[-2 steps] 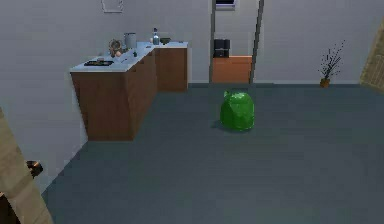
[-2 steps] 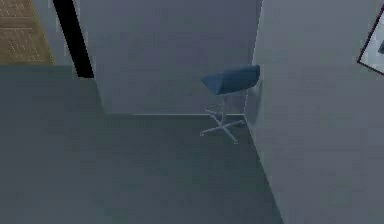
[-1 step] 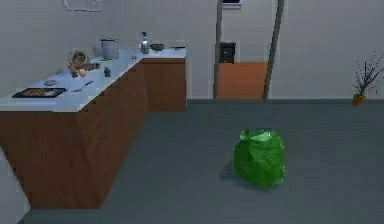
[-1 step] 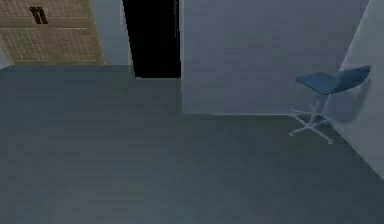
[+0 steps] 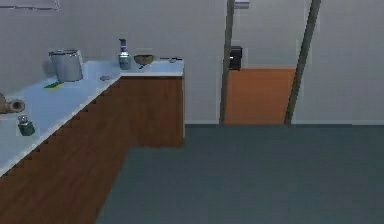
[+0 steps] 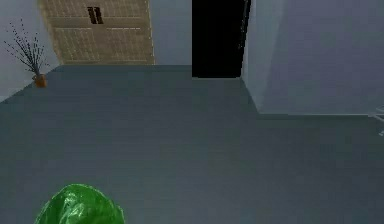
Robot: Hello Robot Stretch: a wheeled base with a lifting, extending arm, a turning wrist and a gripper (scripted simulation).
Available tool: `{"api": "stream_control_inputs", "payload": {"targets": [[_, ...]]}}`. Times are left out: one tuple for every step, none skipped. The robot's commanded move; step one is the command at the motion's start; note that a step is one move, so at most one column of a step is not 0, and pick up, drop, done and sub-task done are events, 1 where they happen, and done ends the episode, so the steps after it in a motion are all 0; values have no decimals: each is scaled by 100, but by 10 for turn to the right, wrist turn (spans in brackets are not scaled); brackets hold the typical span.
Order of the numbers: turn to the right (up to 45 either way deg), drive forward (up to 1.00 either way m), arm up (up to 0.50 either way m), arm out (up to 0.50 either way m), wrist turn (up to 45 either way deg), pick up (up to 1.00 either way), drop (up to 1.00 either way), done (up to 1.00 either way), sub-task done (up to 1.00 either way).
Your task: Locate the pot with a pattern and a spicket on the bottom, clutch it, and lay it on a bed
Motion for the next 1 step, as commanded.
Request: {"api": "stream_control_inputs", "payload": {"targets": [[-180,0,0,0,0,0,0,0,0]]}}
